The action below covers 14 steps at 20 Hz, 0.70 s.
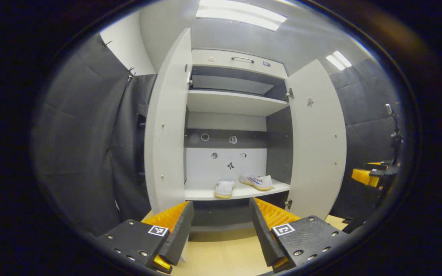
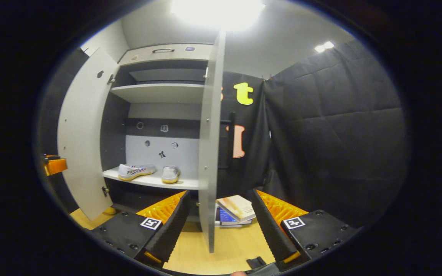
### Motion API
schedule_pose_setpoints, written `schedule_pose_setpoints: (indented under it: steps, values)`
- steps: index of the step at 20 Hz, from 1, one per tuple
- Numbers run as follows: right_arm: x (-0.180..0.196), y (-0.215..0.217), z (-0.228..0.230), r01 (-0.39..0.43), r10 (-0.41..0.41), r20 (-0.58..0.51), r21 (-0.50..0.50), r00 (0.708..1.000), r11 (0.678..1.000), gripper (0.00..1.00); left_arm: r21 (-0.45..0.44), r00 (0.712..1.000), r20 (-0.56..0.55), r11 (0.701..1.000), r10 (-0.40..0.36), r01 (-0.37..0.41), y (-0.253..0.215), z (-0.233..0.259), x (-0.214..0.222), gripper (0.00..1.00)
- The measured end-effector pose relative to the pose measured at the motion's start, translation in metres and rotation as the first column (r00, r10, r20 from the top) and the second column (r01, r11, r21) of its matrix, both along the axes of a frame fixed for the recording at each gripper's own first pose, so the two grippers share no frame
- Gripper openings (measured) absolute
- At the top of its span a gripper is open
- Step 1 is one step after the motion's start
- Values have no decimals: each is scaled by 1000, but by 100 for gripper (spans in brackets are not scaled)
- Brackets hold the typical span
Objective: Grab one shoe with the right hand and put it into the shoe cabinet, grab the other shoe with the left hand and put it into the shoe cabinet; then close the right door with the right hand and the left door with the left hand.
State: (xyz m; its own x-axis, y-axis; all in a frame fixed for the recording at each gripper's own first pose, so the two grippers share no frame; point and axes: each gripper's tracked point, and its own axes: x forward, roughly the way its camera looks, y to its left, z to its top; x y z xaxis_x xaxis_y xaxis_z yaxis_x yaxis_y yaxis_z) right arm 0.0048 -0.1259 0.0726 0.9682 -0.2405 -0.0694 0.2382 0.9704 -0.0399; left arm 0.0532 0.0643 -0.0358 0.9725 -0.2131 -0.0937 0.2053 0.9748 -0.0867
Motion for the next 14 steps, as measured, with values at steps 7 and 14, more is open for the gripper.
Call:
schedule_pose_setpoints:
  steps: [7, 14]
  values:
    - [51, -55, 48, 212, -207, 96, -46, 974, 976, 99, 5, 986, -36, 987, 161, -161, 81, -11, -39, 83]
    - [67, -63, 61, 282, -269, 123, -106, 955, 954, 90, 5, 960, -63, 962, 271, -271, 141, -18, -57, 82]
